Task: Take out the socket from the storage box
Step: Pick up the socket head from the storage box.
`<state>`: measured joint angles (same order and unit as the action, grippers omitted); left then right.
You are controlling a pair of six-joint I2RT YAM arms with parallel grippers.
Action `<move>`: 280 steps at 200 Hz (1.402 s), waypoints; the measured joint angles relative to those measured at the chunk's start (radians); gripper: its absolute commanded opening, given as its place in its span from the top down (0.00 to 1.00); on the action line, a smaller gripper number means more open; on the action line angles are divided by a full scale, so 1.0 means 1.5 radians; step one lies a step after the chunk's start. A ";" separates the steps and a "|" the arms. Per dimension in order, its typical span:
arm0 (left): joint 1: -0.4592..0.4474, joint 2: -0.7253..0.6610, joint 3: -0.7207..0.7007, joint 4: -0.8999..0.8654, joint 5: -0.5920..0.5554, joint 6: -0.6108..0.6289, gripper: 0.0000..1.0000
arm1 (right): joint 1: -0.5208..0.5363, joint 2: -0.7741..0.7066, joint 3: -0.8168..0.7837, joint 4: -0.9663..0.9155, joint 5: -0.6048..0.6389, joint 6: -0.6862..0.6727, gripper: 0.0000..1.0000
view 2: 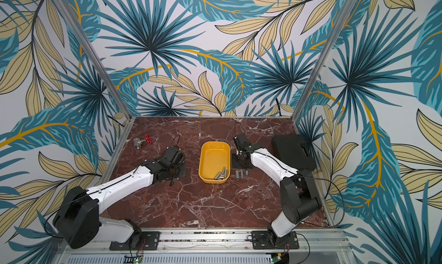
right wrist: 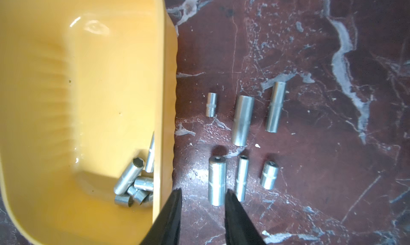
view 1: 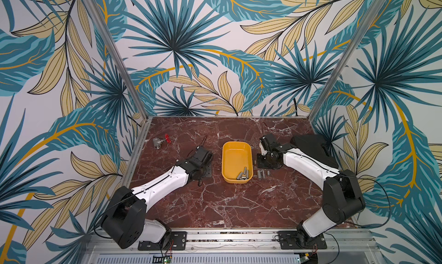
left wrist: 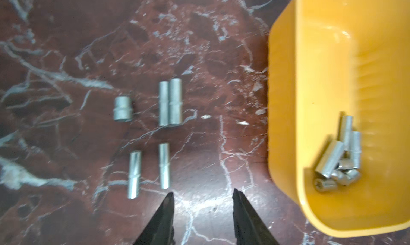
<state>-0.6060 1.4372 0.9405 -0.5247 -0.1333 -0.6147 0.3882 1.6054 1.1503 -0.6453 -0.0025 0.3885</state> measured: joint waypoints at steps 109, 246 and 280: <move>-0.117 0.277 0.300 0.008 0.060 0.063 0.53 | -0.056 -0.044 -0.040 0.011 -0.036 0.017 0.66; -0.168 0.460 0.433 -0.037 0.077 0.096 0.53 | -0.072 -0.058 -0.082 0.029 -0.056 0.028 0.66; -0.168 0.478 0.445 -0.036 0.074 0.092 0.54 | -0.072 -0.058 -0.082 0.030 -0.056 0.028 0.66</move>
<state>-0.8585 2.1548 1.6081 -0.5789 -0.0227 -0.4767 0.2802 1.5185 1.0271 -0.6003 -0.0872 0.4305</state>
